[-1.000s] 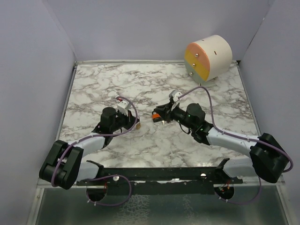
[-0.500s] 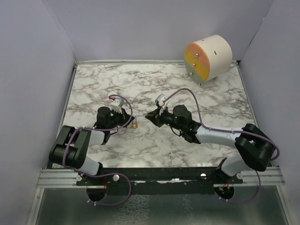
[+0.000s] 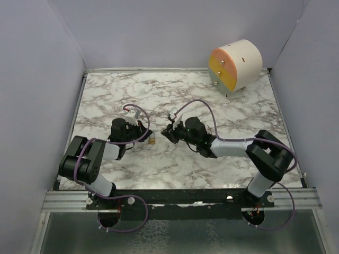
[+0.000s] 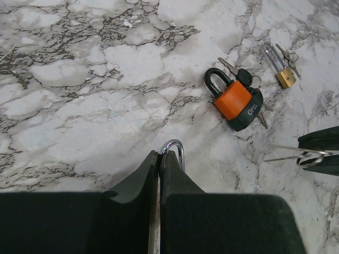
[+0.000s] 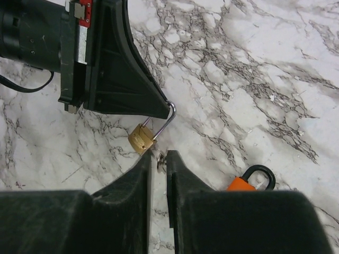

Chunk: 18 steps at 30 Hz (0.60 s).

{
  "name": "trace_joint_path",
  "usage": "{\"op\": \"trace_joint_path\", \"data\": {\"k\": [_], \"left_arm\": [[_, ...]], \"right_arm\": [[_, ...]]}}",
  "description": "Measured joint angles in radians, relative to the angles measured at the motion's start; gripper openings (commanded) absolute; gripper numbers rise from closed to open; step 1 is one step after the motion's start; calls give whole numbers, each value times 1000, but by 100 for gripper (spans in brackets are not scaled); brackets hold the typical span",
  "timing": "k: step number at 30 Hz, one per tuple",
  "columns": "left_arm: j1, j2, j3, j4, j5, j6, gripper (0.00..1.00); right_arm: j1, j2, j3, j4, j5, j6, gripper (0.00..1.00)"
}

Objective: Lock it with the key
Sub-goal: Place the lock at the center of the board, then place the key at the center of the board.

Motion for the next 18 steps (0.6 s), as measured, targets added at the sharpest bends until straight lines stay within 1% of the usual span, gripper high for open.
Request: {"op": "trace_joint_path", "data": {"k": [4, 5, 9, 10, 12, 13, 14, 16, 18], "left_arm": [[0, 0, 10, -26, -26, -27, 0], [0, 0, 13, -33, -35, -33, 1], [0, 0, 31, -72, -63, -53, 12], [0, 0, 34, -80, -68, -58, 16], [0, 0, 39, -95, -84, -65, 35], [-1, 0, 39, -99, -93, -66, 43], [0, 0, 39, -104, -102, -66, 48], [0, -3, 39, -115, -119, -71, 52], [0, -14, 39, -126, -137, -73, 52]], "right_arm": [[0, 51, 31, -5, -5, 2, 1], [0, 61, 37, -6, -6, 6, 1], [0, 93, 64, -14, -12, 6, 1], [0, 100, 68, -14, -15, 8, 1], [1, 107, 69, -14, -19, 8, 1], [2, 110, 69, -14, -21, 8, 1], [2, 113, 69, -14, -21, 9, 1], [5, 115, 69, -16, -22, 10, 1], [6, 115, 69, -18, -22, 12, 1]]}}
